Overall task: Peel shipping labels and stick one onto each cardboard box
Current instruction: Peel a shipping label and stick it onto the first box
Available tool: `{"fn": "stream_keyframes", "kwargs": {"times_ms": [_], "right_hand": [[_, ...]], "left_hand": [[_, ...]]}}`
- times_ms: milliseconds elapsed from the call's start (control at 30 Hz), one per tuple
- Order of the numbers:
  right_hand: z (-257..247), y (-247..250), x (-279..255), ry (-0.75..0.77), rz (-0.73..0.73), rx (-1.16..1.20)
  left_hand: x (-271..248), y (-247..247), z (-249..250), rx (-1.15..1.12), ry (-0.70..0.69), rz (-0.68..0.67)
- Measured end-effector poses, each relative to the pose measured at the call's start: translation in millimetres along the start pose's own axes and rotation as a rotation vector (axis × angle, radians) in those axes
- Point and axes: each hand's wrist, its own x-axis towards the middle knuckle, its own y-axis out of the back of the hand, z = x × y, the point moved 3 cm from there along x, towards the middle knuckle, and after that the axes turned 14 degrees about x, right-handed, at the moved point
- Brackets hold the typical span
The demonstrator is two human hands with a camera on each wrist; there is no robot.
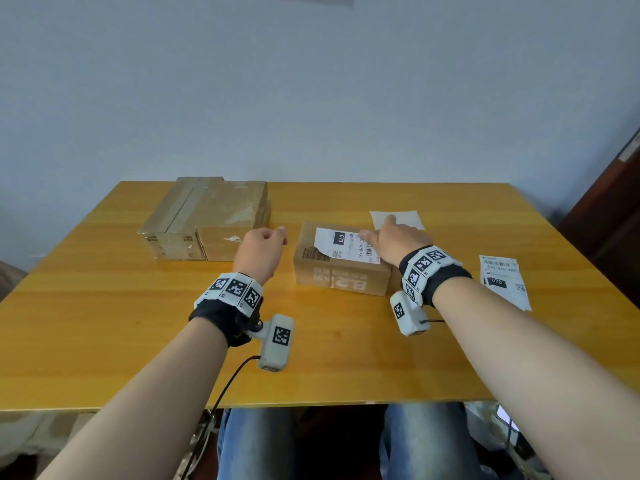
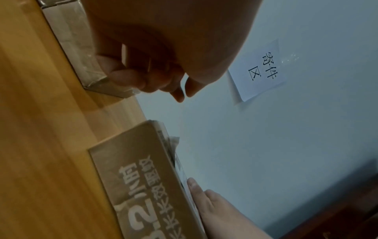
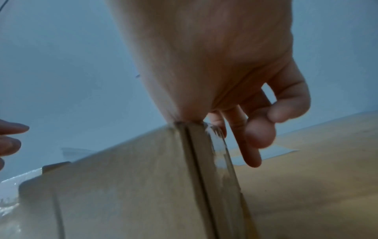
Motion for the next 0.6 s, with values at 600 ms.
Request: {"fn": "stream_keyframes", "kwargs": {"times_ms": [600], "right_hand": [[-25,-7,-25,0.417,-0.369,0.220]], "left_hand": [[-8,-33,2,-0.041,0.088,-0.277]]}}
